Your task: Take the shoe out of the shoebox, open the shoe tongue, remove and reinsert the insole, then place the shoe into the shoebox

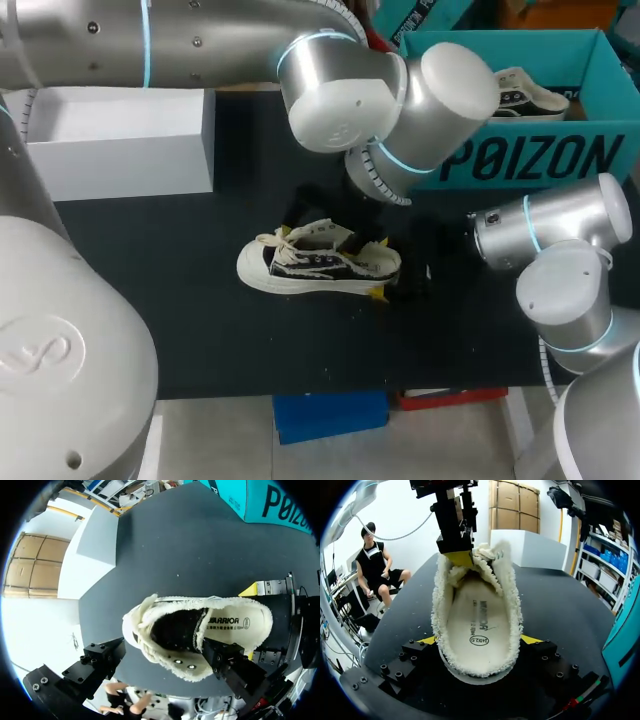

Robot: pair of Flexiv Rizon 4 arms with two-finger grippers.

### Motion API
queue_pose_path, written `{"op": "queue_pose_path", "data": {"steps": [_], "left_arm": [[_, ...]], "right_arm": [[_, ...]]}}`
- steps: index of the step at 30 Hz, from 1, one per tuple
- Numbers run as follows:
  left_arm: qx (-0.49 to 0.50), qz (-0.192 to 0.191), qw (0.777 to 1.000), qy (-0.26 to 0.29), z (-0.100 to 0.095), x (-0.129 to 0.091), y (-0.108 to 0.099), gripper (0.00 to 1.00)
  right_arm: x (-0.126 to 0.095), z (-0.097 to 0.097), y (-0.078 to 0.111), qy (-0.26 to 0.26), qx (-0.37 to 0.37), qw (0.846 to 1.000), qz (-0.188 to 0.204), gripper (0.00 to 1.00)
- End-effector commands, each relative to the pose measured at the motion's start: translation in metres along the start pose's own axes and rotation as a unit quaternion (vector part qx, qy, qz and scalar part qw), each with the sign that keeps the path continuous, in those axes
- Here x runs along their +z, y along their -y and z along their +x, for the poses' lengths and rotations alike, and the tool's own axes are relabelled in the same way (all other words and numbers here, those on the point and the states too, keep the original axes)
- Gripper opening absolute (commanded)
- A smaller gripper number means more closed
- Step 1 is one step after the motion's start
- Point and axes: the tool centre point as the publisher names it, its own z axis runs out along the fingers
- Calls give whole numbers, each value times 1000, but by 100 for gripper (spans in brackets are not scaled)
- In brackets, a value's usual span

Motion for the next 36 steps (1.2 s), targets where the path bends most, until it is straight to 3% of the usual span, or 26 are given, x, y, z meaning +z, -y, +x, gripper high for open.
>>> {"op": "queue_pose_path", "data": {"steps": [1,23,34,36], "left_arm": [[-3,-4,1000,9,5,9,5,100],[1,-25,1000,4,15,17,1,100],[2,-30,999,21,6,29,3,100],[9,-26,999,26,6,28,4,65]], "right_arm": [[4,1,2,1,1,1000,0,0],[4,1,2,1,1,1000,0,0],[4,1,2,1,1,1000,0,0],[4,1,2,1,1,1000,0,0]]}}
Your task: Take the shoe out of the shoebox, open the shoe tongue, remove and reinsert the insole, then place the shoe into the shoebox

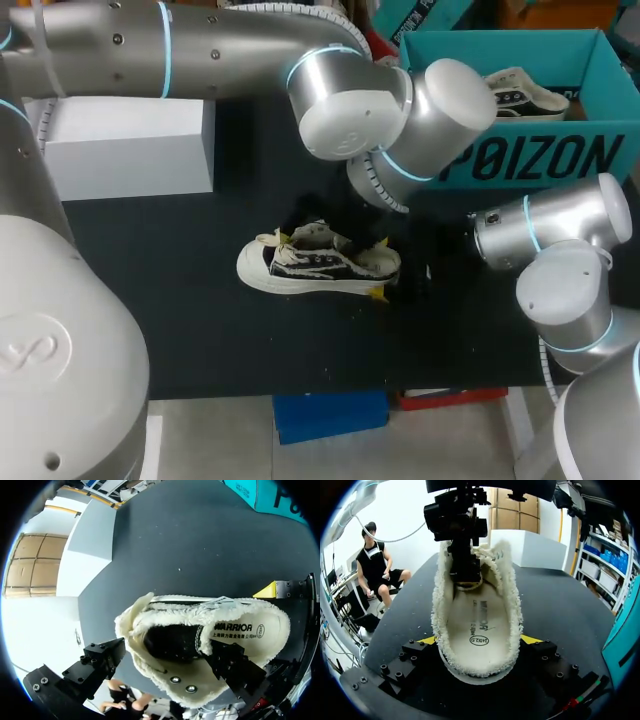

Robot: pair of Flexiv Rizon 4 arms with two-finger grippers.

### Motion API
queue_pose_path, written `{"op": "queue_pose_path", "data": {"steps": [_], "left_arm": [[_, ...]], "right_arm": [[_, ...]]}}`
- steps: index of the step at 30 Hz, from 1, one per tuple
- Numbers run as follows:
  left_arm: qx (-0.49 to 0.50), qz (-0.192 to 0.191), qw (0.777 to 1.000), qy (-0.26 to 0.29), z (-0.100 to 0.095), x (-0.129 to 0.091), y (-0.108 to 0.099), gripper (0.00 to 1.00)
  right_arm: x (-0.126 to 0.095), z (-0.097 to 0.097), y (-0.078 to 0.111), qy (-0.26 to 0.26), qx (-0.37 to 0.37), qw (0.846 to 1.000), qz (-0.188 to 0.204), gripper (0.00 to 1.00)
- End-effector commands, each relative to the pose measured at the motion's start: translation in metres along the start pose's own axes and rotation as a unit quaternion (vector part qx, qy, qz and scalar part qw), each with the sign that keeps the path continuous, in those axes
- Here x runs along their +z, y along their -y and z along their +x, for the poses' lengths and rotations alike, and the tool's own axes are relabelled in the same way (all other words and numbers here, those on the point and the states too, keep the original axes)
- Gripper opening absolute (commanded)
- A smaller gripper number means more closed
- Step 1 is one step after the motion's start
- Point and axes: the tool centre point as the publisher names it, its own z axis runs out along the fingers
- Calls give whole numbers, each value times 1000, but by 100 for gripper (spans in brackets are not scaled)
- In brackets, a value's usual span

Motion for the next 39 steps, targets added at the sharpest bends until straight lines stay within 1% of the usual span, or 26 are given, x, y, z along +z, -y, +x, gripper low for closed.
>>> {"op": "queue_pose_path", "data": {"steps": [1,2,3,5,6,13,15,16,18,20,21,27,31,34,39], "left_arm": [[8,2,1000,5,2,-1,1,56],[9,2,1000,5,2,-1,1,52],[12,3,1000,5,3,-2,2,50],[17,6,1000,4,4,-5,2,37],[19,7,1000,4,4,-6,2,35],[26,10,1000,2,6,-9,2,35],[28,11,1000,1,6,-11,3,35],[28,11,1000,1,6,-11,3,32],[28,12,1000,1,7,-11,3,15],[29,13,999,1,7,-12,4,2],[29,13,999,1,8,-12,4,0],[32,17,999,-10,8,-22,4,0],[37,27,999,-22,6,-31,2,0],[38,33,998,-30,3,-37,2,0],[36,45,997,-50,-9,-48,1,0]], "right_arm": [[4,1,1,1,1,1000,0,0],[4,1,1,1,1,1000,0,0],[4,1,1,1,1,1000,0,0],[4,1,1,1,1,1000,0,0],[4,1,1,1,1,1000,0,0],[4,1,1,1,1,1000,0,0],[4,1,1,1,1,1000,0,0],[4,1,1,1,1,1000,0,0],[4,1,1,1,1,1000,0,0],[4,1,1,1,1,1000,0,0],[4,1,1,1,1,1000,0,0],[4,1,1,1,1,1000,0,0],[4,1,1,1,1,1000,0,0],[4,1,1,1,1,1000,0,0],[4,1,1,1,1,1000,0,0]]}}
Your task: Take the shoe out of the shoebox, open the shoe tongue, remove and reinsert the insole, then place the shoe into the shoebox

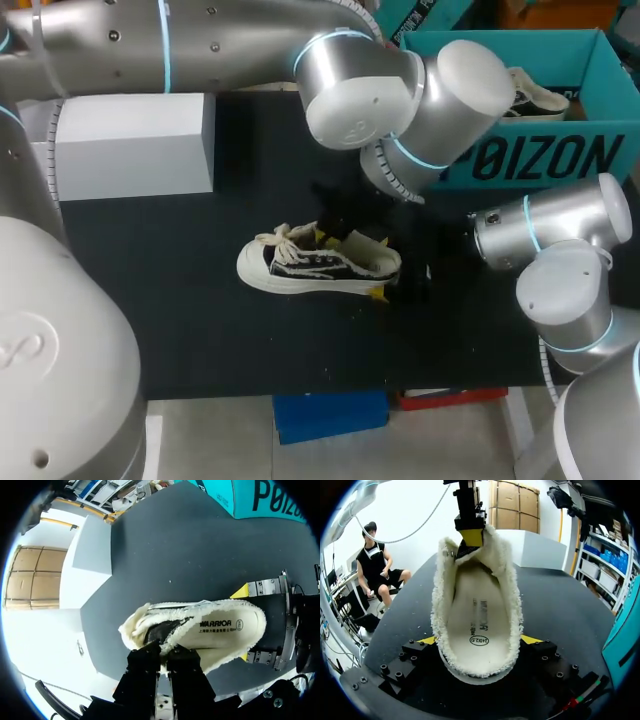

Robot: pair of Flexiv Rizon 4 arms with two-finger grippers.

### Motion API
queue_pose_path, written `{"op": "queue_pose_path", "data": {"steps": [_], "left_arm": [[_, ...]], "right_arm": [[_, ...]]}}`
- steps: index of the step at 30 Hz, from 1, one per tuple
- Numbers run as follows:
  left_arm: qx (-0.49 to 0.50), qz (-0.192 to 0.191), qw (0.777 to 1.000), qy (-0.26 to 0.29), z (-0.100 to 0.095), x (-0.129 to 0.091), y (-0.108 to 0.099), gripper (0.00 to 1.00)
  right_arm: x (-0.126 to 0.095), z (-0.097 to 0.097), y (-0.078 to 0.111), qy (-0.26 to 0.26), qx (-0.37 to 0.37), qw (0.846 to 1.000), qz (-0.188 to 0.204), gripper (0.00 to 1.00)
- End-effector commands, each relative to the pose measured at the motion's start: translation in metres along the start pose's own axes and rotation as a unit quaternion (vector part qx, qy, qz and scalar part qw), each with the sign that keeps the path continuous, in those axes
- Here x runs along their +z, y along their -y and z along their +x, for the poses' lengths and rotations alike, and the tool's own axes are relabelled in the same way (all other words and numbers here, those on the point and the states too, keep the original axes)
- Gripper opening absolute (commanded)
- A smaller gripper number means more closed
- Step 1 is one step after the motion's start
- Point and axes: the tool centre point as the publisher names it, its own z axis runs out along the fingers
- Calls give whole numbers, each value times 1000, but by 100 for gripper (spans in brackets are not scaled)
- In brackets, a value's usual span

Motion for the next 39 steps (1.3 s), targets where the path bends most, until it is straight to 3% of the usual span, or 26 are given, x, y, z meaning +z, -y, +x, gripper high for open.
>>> {"op": "queue_pose_path", "data": {"steps": [1,8,23,25,30,31,32,33,35,36,37,39], "left_arm": [[-3,16,1000,-22,-19,-11,-6,0],[-16,37,999,-29,-38,-17,-5,0],[-64,16,998,-24,-86,17,-6,0],[-74,8,997,-27,-94,20,-5,11],[-85,0,996,-28,-109,28,-4,0],[-86,-2,996,-27,-111,30,-4,2],[-87,-4,996,-26,-113,32,-4,9],[-88,-5,996,-25,-114,34,-4,25],[-89,-10,996,-24,-117,38,-5,40],[-89,-12,996,-24,-117,39,-5,86],[-90,-15,996,-25,-118,40,-6,100],[-90,-19,995,-27,-119,42,-7,100]], "right_arm": [[4,1,1,0,0,1000,0,0],[4,1,1,0,0,1000,0,0],[4,1,1,0,0,1000,0,0],[4,1,1,0,0,1000,0,0],[4,1,1,0,0,1000,0,0],[4,1,1,0,0,1000,0,0],[4,1,1,0,0,1000,0,0],[4,1,1,0,0,1000,0,0],[4,1,1,0,0,1000,0,0],[4,1,1,0,0,1000,0,0],[4,1,1,0,0,1000,0,0],[4,1,1,0,0,1000,0,0]]}}
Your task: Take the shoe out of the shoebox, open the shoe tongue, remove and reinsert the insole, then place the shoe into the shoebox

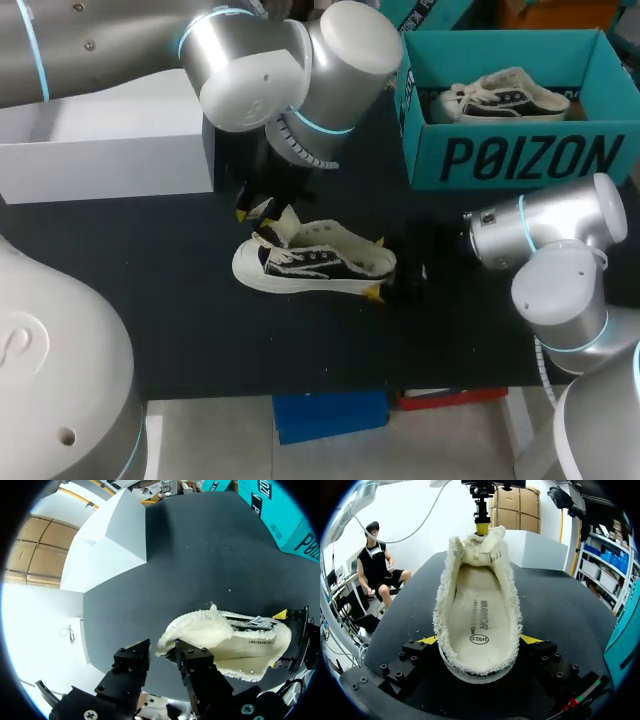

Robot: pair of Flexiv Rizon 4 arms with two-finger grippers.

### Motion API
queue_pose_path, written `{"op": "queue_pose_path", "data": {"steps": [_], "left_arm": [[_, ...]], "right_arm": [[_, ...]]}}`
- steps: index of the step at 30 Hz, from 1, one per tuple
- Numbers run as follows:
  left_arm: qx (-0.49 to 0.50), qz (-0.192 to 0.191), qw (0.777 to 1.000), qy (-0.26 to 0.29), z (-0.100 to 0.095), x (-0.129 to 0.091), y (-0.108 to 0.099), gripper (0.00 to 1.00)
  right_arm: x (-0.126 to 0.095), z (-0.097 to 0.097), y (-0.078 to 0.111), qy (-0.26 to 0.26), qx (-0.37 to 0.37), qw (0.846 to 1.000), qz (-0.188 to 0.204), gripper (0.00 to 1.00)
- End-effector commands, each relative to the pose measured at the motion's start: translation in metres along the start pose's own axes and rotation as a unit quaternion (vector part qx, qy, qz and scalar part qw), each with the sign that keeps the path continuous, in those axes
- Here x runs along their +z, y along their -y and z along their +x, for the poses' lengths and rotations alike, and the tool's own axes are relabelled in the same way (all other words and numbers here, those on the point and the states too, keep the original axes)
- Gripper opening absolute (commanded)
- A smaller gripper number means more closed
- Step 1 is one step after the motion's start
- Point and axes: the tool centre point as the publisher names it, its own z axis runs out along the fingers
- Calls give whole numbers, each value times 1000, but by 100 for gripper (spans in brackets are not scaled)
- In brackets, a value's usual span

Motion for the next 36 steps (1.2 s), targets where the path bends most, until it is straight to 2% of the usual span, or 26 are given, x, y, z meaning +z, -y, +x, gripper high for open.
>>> {"op": "queue_pose_path", "data": {"steps": [1,8,19,27,31,36], "left_arm": [[-1,-6,1000,-15,-8,6,0,100],[-3,-20,1000,-17,-13,14,0,100],[-22,-38,999,0,-35,33,8,100],[-11,-49,999,10,-31,46,3,100],[-11,-49,999,7,-34,43,5,100],[6,-36,999,-15,-42,21,9,100]], "right_arm": [[-1,0,4,1,1,1000,0,0],[-1,0,4,1,1,1000,0,0],[-1,0,4,1,1,1000,0,0],[-1,0,4,1,1,1000,0,0],[-1,0,4,1,1,1000,0,0],[-1,0,4,1,1,1000,0,0]]}}
